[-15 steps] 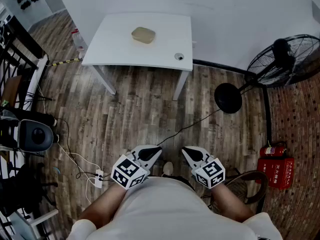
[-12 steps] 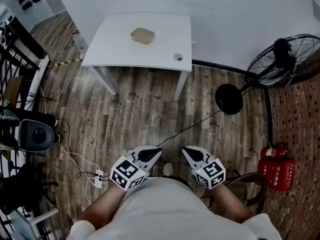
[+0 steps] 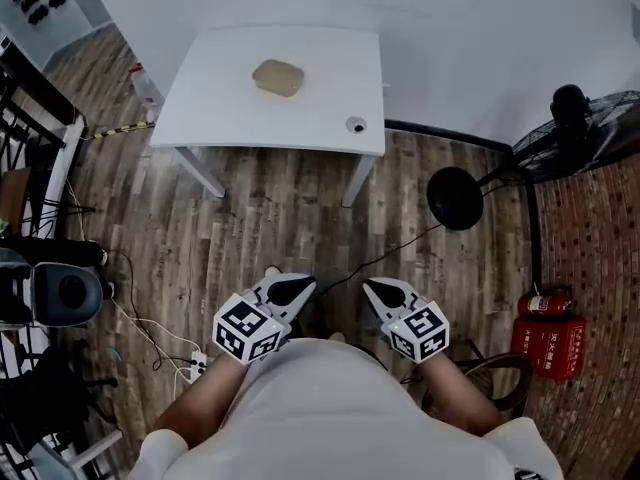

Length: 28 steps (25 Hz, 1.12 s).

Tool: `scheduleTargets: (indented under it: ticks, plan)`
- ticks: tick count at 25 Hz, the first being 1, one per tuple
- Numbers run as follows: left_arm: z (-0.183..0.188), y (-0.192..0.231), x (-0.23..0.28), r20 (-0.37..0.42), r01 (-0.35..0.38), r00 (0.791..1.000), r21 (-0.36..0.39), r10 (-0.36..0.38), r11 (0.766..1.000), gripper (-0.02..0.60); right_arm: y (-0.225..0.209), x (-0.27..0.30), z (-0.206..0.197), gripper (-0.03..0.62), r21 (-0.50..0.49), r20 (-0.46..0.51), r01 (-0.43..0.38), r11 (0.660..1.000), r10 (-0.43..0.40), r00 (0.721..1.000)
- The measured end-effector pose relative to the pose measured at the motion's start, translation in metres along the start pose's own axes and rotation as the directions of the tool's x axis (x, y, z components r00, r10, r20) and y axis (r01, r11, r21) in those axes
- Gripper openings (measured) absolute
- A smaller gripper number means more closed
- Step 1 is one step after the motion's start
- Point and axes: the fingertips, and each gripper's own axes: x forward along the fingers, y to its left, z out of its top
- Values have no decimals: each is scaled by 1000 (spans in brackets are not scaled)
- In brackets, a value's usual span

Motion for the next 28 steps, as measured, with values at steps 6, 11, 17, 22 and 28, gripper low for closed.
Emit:
scheduleTargets:
  ticks: [6,11,17,22,28]
  plan:
    - [53,88,-8,7,42,999,33,-43,999,18,-23,73,64,9,4,-24,47,999,-47,999]
    - [75,160,-25,5,76,997,2,-76,997,18,-37,140,112,60,56,-17,29,998,-28,999]
    - [91,216,-29,30,45,999,-41,-44,998,18,-62,195,149,60,54,-47,13,998,-10,999]
    - [115,254,-15,70,-32,997,-80,38,996,18,-128,240,179,74,137,-50,-4,991,11,999]
    - [148,321,-11,96,-199,972,-147,214,969,18,-217,313,228,77,212,-32,-63,975,71,997]
